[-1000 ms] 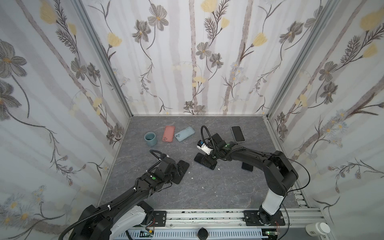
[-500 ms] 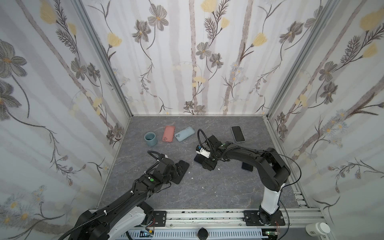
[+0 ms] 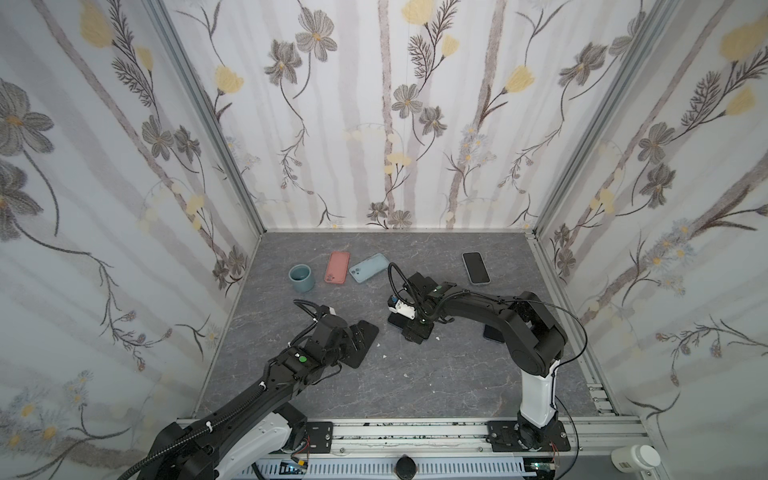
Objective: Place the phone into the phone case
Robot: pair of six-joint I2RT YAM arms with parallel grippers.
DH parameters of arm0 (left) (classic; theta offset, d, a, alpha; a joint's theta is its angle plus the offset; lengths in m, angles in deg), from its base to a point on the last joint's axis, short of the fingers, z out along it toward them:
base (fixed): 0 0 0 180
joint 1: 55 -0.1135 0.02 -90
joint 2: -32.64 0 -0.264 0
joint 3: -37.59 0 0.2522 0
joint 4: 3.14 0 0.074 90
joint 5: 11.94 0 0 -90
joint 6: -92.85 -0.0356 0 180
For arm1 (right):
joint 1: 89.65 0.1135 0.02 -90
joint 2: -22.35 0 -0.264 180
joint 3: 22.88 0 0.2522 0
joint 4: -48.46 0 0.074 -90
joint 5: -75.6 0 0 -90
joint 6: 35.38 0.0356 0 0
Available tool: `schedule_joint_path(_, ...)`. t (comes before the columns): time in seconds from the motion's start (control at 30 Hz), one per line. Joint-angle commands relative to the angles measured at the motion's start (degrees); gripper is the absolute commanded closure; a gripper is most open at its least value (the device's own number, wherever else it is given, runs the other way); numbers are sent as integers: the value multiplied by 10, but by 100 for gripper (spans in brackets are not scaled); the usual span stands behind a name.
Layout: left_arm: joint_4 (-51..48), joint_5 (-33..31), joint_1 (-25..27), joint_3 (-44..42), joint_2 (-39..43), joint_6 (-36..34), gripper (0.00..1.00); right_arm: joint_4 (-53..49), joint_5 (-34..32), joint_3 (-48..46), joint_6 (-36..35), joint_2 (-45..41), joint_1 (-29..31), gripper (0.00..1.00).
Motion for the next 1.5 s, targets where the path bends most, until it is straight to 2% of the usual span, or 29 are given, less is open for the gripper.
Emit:
schedule_joint_path(0.0, -1, -7, -3, 11, -3, -16, 12, -33, -14, -1, -18, 15, 2, 5)
schedule_joint_path(0.43, -19, -16, -9, 49, -10, -36, 12, -56, -24, 1, -32, 31, 2, 15)
schedule_joint_path(0.57, -27, -18, -10, 67, -16, -50, 12, -56, -24, -1, -27, 25, 2, 21)
schedule_joint_path(0.7, -30, -18, -13, 83, -24, -57, 12, -55, -25, -2, -26, 20, 2, 31)
schedule_joint_path(0.97, -32, -21, -14, 97, -28, -64, 13, -47, -25, -7, -27, -2, 1, 41)
schedule_joint_path(1.47, -27, 16, -16, 130, -88, -81, 12, -33, -4, -27, -24, -39, 1, 43)
